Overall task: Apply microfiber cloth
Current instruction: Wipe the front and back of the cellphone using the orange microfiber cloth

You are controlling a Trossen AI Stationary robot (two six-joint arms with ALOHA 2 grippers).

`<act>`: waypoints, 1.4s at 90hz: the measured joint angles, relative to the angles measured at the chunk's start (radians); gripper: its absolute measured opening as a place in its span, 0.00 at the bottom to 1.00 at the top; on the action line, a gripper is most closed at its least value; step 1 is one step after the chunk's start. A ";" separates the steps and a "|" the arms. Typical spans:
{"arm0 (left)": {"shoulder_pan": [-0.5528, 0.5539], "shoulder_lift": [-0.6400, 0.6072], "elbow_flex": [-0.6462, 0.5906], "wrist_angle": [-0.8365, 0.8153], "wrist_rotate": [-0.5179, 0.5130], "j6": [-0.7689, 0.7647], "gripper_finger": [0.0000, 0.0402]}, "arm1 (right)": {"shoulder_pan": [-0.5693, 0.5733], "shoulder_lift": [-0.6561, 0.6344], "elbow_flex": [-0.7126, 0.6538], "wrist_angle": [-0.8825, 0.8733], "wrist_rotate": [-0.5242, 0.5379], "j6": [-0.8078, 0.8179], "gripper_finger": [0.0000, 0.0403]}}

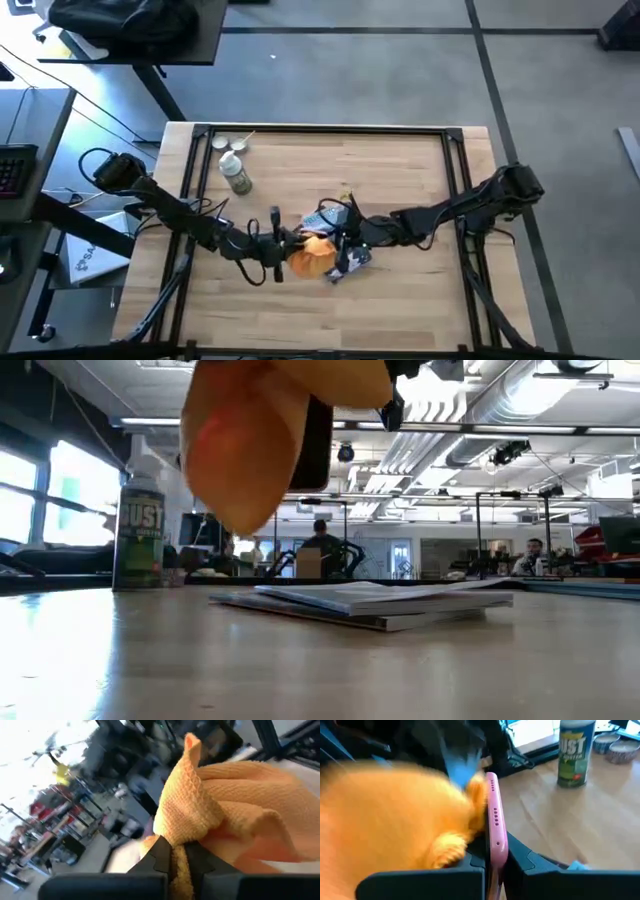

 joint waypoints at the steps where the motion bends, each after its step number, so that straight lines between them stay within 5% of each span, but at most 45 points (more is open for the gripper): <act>1: -0.001 -0.001 0.002 0.004 -0.004 0.005 0.00 | 0.000 0.000 0.000 -0.001 -0.003 -0.001 0.00; 17: -0.022 -0.003 0.004 -0.001 -0.068 0.048 0.00 | 0.000 0.001 0.000 -0.019 -0.002 0.005 0.00; 43: 0.010 0.084 0.005 0.038 0.023 -0.032 0.00 | 0.001 0.003 -0.003 -0.004 0.005 -0.017 0.00; 64: -0.026 0.123 0.005 0.041 -0.113 0.041 0.00 | 0.000 0.004 0.004 -0.064 0.014 0.037 0.00; 78: -0.075 0.083 0.003 -0.108 -0.197 0.021 0.00 | 0.006 0.003 0.005 -0.062 0.020 0.054 0.00; 108: -0.157 -0.045 -0.020 -0.571 -0.262 -0.403 0.00 | 0.014 -0.014 0.010 0.006 0.008 -0.019 0.00; 126: -0.118 -0.097 -0.125 -0.546 -0.144 -0.752 0.00 | 0.044 -0.028 0.013 0.068 0.061 -0.261 0.00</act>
